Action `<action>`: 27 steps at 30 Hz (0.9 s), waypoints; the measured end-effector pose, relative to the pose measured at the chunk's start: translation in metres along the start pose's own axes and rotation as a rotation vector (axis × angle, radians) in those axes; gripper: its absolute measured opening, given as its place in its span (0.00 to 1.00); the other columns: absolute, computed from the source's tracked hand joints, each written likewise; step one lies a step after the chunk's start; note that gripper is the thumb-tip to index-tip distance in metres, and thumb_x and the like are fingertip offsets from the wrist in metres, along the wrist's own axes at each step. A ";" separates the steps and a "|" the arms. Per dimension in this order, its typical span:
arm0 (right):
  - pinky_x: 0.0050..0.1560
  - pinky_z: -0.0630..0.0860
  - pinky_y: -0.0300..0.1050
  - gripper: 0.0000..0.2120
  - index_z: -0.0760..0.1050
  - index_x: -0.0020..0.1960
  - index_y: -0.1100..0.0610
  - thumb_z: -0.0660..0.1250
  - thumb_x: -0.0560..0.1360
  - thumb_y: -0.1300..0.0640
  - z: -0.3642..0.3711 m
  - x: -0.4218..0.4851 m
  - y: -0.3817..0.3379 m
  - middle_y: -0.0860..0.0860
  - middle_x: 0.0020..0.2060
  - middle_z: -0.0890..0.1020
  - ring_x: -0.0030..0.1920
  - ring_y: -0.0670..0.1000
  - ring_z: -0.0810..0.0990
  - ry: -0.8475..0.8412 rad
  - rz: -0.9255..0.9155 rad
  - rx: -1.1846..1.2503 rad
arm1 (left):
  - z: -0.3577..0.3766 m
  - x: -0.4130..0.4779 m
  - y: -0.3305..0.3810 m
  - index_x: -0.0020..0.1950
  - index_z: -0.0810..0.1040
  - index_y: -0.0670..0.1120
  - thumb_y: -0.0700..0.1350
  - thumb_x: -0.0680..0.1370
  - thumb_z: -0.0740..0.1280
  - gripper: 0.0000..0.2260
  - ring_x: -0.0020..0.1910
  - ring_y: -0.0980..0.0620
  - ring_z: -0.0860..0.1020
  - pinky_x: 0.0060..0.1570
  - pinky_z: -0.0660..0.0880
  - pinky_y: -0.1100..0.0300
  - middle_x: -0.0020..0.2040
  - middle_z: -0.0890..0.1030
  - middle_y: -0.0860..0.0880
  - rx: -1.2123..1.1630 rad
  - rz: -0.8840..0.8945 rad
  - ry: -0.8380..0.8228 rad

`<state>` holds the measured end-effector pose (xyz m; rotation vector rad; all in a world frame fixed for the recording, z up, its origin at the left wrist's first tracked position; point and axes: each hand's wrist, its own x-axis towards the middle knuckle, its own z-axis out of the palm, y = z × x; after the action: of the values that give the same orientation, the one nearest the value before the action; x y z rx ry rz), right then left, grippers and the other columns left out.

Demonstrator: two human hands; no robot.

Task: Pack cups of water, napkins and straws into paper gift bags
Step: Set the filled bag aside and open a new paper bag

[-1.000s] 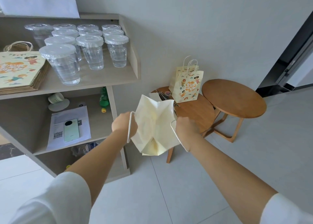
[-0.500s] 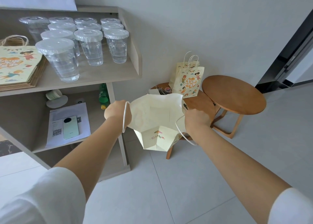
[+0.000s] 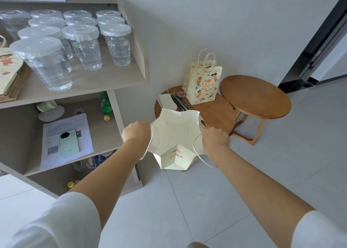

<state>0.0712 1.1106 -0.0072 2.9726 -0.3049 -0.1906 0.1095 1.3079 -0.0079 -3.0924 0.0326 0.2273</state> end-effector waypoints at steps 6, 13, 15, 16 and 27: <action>0.51 0.76 0.47 0.12 0.71 0.60 0.63 0.56 0.78 0.66 0.014 0.049 0.015 0.58 0.56 0.79 0.57 0.57 0.78 -0.018 0.006 0.087 | 0.012 0.047 0.025 0.48 0.78 0.43 0.35 0.76 0.58 0.10 0.39 0.46 0.78 0.34 0.73 0.60 0.40 0.79 0.46 -0.230 -0.042 -0.018; 0.40 0.71 0.43 0.05 0.73 0.49 0.62 0.60 0.76 0.63 0.035 0.171 0.046 0.57 0.49 0.79 0.46 0.56 0.77 -0.185 0.022 0.555 | 0.029 0.150 0.099 0.40 0.76 0.40 0.40 0.76 0.59 0.09 0.37 0.45 0.80 0.40 0.78 0.56 0.36 0.79 0.45 -0.504 -0.129 -0.197; 0.39 0.69 0.42 0.06 0.68 0.40 0.61 0.60 0.75 0.63 0.040 0.213 0.057 0.56 0.45 0.78 0.42 0.55 0.74 -0.234 0.023 0.572 | 0.028 0.180 0.122 0.37 0.72 0.40 0.39 0.78 0.57 0.11 0.36 0.46 0.76 0.39 0.73 0.59 0.33 0.74 0.47 -0.466 -0.119 -0.228; 0.37 0.68 0.42 0.09 0.65 0.36 0.59 0.60 0.75 0.63 0.042 0.232 0.062 0.55 0.41 0.76 0.41 0.55 0.73 -0.262 0.025 0.572 | 0.028 0.194 0.131 0.37 0.70 0.41 0.38 0.78 0.57 0.10 0.35 0.46 0.73 0.38 0.71 0.60 0.33 0.72 0.47 -0.444 -0.114 -0.241; 0.29 0.74 0.40 0.04 0.71 0.48 0.61 0.60 0.75 0.63 0.061 0.365 0.084 0.54 0.40 0.76 0.32 0.50 0.75 -0.483 0.041 0.731 | 0.046 0.294 0.193 0.55 0.75 0.40 0.38 0.78 0.59 0.08 0.31 0.54 0.70 0.27 0.65 0.64 0.35 0.69 0.51 -0.528 -0.297 -0.408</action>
<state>0.4006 0.9446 -0.0942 3.5808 -0.5983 -0.9952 0.3887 1.1113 -0.1035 -3.4095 -0.5828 0.9866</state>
